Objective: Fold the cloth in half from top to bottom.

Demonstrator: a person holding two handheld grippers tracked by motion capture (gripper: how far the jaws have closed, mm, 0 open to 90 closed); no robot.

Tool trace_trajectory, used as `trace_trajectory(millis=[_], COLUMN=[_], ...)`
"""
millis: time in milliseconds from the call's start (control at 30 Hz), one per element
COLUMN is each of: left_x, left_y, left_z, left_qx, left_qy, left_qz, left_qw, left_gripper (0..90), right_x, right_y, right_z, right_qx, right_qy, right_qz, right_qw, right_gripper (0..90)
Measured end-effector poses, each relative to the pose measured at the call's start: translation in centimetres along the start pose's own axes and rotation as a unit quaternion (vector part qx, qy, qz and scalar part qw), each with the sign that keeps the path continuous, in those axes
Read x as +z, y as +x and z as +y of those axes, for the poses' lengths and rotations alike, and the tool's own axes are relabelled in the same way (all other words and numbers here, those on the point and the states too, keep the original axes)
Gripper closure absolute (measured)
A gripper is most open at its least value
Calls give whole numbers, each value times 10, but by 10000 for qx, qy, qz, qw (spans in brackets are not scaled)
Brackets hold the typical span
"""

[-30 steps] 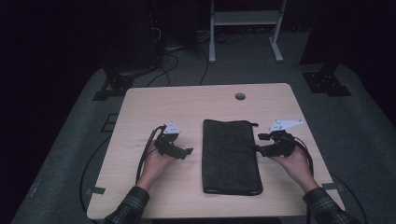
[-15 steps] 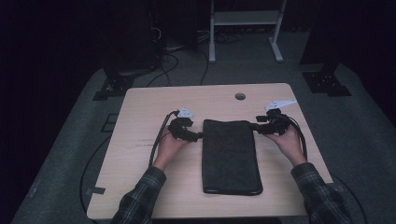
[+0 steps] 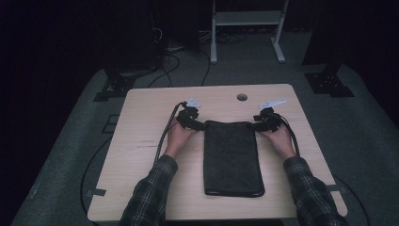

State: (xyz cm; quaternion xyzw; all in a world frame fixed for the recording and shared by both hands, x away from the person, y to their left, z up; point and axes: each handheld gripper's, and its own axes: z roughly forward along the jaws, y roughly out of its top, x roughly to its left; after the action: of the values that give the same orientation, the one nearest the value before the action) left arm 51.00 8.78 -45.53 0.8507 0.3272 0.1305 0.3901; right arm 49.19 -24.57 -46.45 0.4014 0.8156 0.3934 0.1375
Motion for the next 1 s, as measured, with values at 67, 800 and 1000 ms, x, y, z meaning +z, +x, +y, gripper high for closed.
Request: trace_trajectory(millis=[67, 800, 1000], left_x=[4, 17, 8], left_y=[1, -7, -4], left_z=[-2, -4, 7], left_qx=[-38, 45, 200], left_qy=[29, 334, 73], left_qz=[-26, -598, -340], left_qw=[10000, 9976, 9992], left_gripper=[257, 813, 819], right_x=[5, 11, 11], right_y=[-1, 6, 7], right_z=[-3, -6, 0], right_qx=[-2, -72, -125], right_qy=[63, 304, 181], right_qz=[-5, 437, 184], right_qw=[10000, 9986, 9996], right_gripper=[375, 789, 803])
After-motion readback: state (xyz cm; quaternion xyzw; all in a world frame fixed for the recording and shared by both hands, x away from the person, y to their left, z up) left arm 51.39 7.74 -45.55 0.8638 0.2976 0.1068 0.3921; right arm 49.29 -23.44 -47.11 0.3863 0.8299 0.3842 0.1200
